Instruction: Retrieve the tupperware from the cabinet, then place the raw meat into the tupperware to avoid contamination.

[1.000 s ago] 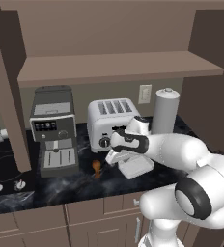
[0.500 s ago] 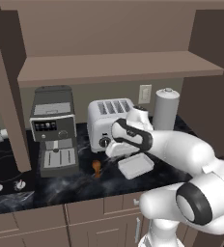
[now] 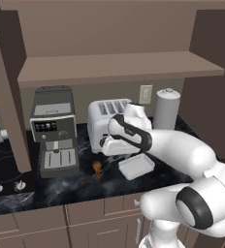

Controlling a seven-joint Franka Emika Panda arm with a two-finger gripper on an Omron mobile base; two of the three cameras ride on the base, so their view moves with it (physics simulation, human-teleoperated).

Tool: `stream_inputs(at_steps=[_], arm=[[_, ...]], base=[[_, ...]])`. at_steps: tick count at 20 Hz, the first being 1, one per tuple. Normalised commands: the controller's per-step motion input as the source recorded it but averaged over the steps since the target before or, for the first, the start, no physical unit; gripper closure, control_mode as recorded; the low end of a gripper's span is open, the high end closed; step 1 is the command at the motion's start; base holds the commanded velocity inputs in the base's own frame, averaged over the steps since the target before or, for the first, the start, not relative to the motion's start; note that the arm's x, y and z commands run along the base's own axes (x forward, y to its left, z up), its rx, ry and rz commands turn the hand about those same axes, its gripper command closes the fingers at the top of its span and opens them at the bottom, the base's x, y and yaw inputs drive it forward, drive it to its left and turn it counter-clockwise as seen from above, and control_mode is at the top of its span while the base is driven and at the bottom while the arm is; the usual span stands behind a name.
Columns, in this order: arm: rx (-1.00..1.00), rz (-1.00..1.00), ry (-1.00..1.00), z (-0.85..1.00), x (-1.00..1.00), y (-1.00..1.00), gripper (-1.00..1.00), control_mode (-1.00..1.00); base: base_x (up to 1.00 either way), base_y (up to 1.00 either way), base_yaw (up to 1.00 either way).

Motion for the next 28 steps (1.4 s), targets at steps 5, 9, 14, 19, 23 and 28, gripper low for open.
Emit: stream_inputs(at_steps=[5, 9, 14, 19, 23, 28], arm=[[0.00, -0.11, 0.08, 0.04, -0.13, 0.23, -1.00, -1.00], [0.00, -0.11, 0.05, 0.00, -0.05, 0.23, -1.00, -1.00], [0.00, -0.11, 0.01, 0.00, 0.00, 0.20, -1.00, -1.00], [-0.02, -0.10, 0.00, 0.00, 0.00, 0.14, -1.00, -1.00], [-0.08, -0.11, 0.00, 0.00, 0.00, 0.11, -1.00, -1.00], [-0.10, -0.11, -0.02, -0.06, 0.00, 0.12, -1.00, -1.00]], base=[[0.00, 0.00, 0.00], [0.00, 0.00, 0.00], [0.00, 0.00, 0.00], [0.00, 0.00, 0.00], [0.00, 0.00, 0.00], [0.00, 0.00, 0.00]])
